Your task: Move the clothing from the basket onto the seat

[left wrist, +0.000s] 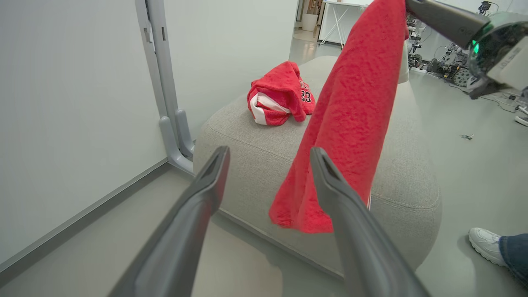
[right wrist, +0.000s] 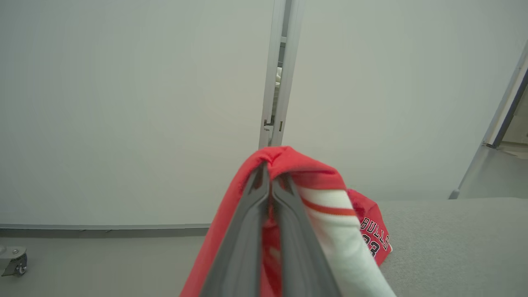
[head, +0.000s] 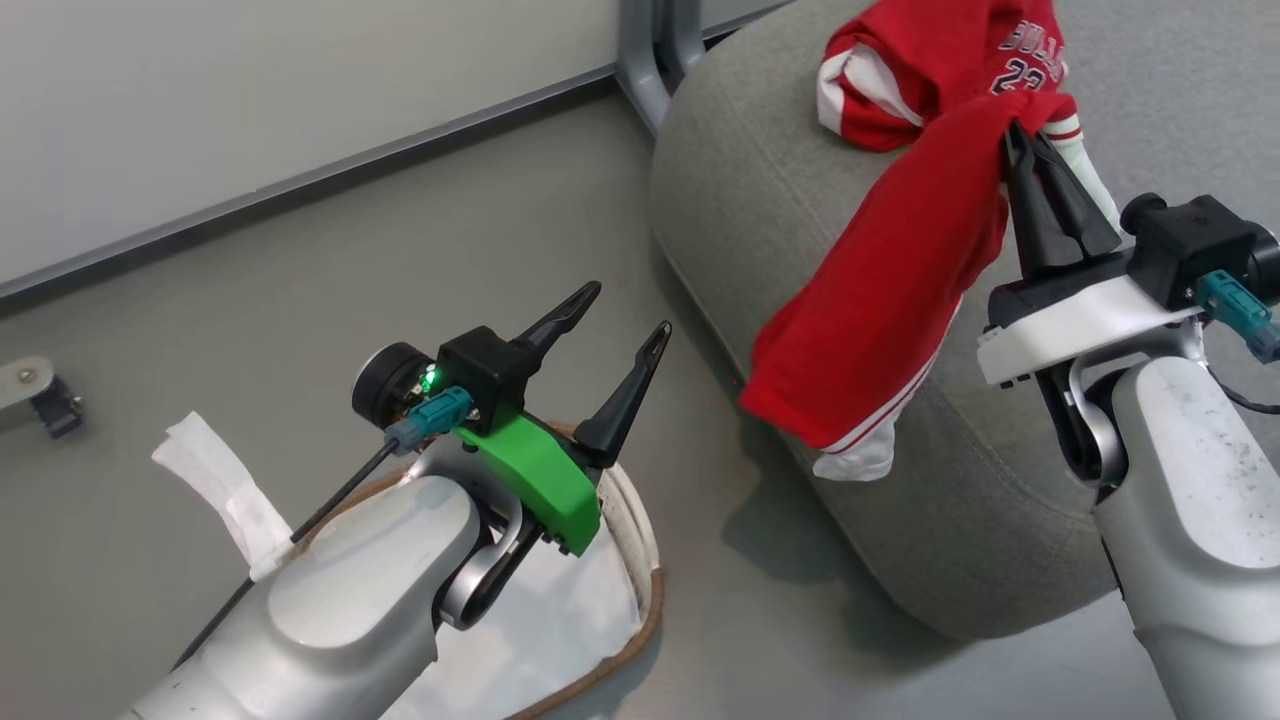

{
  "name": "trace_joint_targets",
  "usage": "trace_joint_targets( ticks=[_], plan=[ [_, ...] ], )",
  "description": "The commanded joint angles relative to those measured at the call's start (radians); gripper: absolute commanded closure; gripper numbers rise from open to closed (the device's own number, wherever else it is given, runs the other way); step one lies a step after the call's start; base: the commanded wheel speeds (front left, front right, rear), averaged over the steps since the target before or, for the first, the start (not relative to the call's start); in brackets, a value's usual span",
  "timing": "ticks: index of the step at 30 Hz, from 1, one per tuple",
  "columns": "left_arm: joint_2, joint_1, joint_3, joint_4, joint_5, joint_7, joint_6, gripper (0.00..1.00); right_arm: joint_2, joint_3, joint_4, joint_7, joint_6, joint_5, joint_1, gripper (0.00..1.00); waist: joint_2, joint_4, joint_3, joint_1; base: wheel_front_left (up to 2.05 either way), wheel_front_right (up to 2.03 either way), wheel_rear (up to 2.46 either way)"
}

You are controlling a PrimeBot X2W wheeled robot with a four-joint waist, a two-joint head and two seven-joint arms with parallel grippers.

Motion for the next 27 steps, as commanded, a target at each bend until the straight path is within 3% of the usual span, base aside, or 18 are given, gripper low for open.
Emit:
trace_joint_targets(
  ticks=[1, 9, 17, 23, 27],
  plan=[
    [0.002, 0.009, 0.001, 0.001, 0.007, -0.005, 0.0, 0.0, -0.002, -0.005, -0.01, 0.001, -0.001, -0.004, 0.015, 1.0, -0.0001, -0.065, 0.04, 0.0, 0.0, 0.0, 0.0],
    [-0.005, -0.019, -0.01, -0.006, 0.031, -0.005, -0.003, 0.0, -0.001, -0.034, -0.022, 0.0, -0.001, -0.01, 0.026, 1.0, -0.0001, -0.095, 0.075, 0.0, 0.0, 0.0, 0.0],
    [-0.004, -0.037, -0.018, -0.037, 0.057, -0.004, 0.004, 0.0, -0.04, -0.038, -0.001, 0.028, -0.001, 0.0, -0.128, 1.0, -0.0001, -0.046, 0.12, 0.0, 0.0, 0.0, 0.0],
    [-0.019, -0.046, -0.02, -0.071, 0.089, -0.005, 0.015, 0.0, -0.137, -0.085, 0.034, 0.088, -0.001, 0.013, -0.37, 1.0, -0.0001, 0.027, 0.162, 0.0, 0.0, 0.0, 0.0],
    [-0.029, -0.059, -0.027, -0.09, 0.122, -0.005, 0.014, 0.0, -0.244, -0.128, 0.078, 0.14, -0.001, -0.013, -0.531, 1.0, -0.0001, 0.089, 0.198, 0.0, 0.0, 0.0, 0.0]
  ],
)
